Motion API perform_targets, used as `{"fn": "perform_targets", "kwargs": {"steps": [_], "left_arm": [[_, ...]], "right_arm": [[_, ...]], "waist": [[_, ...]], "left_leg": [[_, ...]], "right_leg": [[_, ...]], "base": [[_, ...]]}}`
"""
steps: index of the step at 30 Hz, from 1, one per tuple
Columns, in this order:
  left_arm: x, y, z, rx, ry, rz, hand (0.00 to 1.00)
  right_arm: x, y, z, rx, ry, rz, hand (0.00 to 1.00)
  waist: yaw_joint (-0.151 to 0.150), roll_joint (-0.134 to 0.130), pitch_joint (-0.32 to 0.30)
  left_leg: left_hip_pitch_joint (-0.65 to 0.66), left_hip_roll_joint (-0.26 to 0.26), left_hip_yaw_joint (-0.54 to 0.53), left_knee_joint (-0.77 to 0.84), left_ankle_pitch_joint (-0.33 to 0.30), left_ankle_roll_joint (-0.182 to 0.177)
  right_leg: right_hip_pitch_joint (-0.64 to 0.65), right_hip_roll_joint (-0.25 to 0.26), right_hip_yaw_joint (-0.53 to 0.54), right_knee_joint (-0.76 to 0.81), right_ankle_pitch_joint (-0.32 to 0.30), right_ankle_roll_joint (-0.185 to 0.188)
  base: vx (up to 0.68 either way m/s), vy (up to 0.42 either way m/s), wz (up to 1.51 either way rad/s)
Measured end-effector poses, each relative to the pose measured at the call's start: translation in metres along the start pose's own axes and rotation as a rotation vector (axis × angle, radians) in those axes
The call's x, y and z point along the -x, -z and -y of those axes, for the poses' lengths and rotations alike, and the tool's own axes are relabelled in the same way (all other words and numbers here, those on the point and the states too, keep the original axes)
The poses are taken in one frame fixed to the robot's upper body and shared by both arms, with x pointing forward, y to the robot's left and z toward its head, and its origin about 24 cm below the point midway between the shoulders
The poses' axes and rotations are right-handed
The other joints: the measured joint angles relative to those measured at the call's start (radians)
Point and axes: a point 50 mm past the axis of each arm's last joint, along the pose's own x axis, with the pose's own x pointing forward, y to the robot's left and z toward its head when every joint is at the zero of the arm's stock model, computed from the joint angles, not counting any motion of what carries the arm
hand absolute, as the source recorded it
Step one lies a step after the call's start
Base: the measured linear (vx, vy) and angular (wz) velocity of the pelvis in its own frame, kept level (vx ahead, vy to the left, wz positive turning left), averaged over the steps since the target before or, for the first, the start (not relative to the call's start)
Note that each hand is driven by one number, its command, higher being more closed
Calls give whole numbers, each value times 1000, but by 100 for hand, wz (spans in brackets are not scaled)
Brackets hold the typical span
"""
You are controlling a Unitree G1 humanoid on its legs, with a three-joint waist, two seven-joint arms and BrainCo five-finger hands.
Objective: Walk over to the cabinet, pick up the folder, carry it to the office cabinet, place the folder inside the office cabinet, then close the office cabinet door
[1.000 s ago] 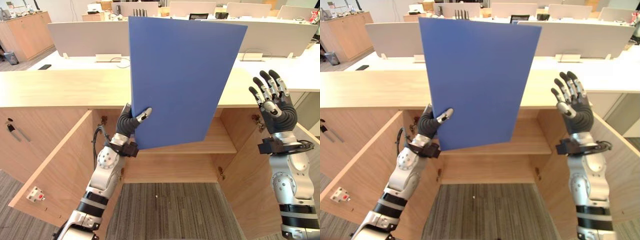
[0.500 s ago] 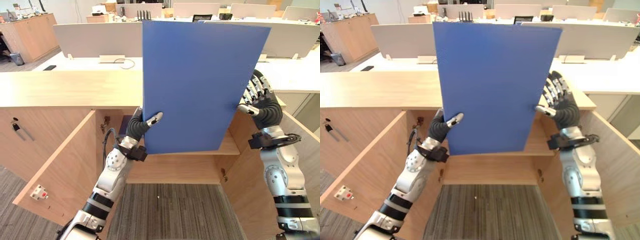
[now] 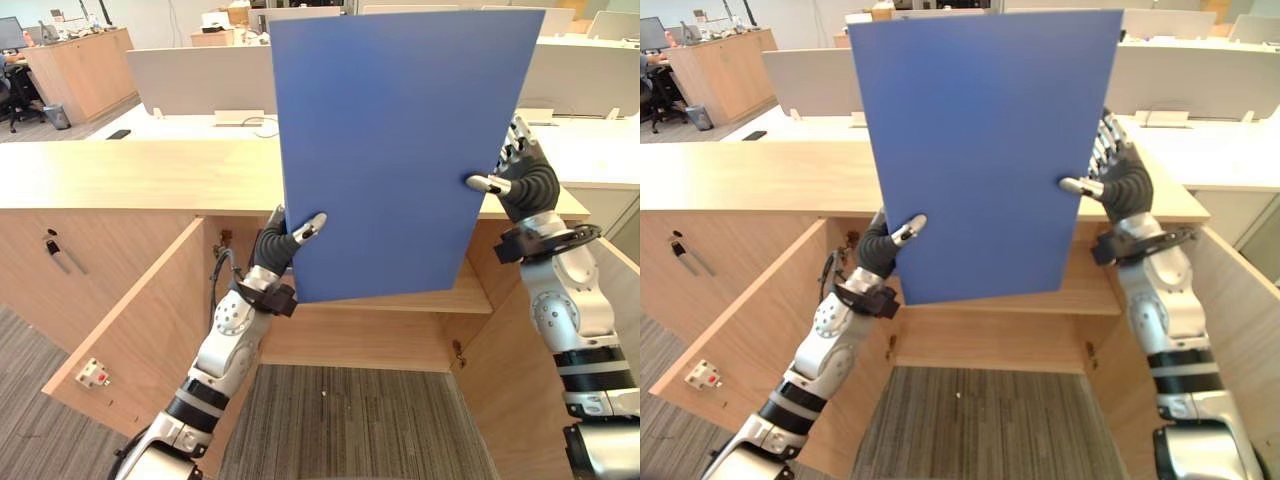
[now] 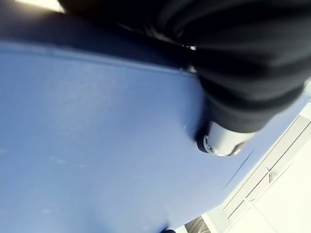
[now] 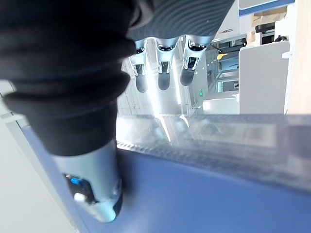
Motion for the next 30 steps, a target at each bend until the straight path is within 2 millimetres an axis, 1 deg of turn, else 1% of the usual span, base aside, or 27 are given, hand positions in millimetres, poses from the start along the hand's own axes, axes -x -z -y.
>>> {"fn": "perform_targets", "kwargs": {"steps": [4, 8, 12, 13, 18, 21, 26, 30], "left_arm": [[0, 1, 2, 18, 11, -8, 100], [0, 0, 0, 34, 8, -1, 100], [2, -1, -2, 54, 12, 5, 100], [3, -2, -3, 57, 13, 7, 100], [5, -1, -3, 52, 27, -5, 100], [7, 6, 3, 66, 53, -44, 100], [8, 11, 4, 69, 57, -71, 100], [10, 18, 5, 71, 59, -111, 100]], "right_arm": [[-13, -11, -12, 7, -114, 24, 0], [-18, -20, -18, 2, -172, 27, 0], [-28, -34, -25, -7, -260, 16, 0], [-30, -40, -28, 10, -295, 7, 100], [-38, -63, -40, 51, -396, 20, 100], [-37, -68, -41, 86, -416, 18, 100], [-36, -66, -41, 99, -419, -1, 100], [-31, -60, -38, 102, -412, -29, 100]], "waist": [[3, -1, 2], [6, -3, 5], [14, -6, 13], [21, -8, 15], [44, -20, 22], [58, -25, 25], [64, -27, 27], [67, -27, 27]], "left_leg": [[0, 2, -1, 0, 1, -1], [-1, 2, -1, 0, 0, -1], [-1, 3, 0, 0, 0, -1], [-1, 3, 0, 1, 0, -2], [-1, 4, -1, 5, -1, -3], [-2, 3, -4, 5, -1, -3], [-9, 3, -14, 5, -1, -3], [-10, 4, -18, 6, -1, -3]], "right_leg": [[0, 2, -1, 1, 0, 0], [0, 2, -1, 1, 0, 0], [-1, 3, 0, 0, 0, 0], [-1, 3, 0, 0, 0, 0], [0, 4, -1, 3, 0, -1], [0, 3, -4, 5, 0, -1], [-1, 2, -15, 6, 0, -1], [-1, 2, -20, 7, -1, -2]], "base": [[15, -42, 1], [13, -36, 0], [2, -35, -1], [0, 0, 0], [3, -7, 0], [0, 0, 3], [0, 0, 6], [0, 0, 2]]}}
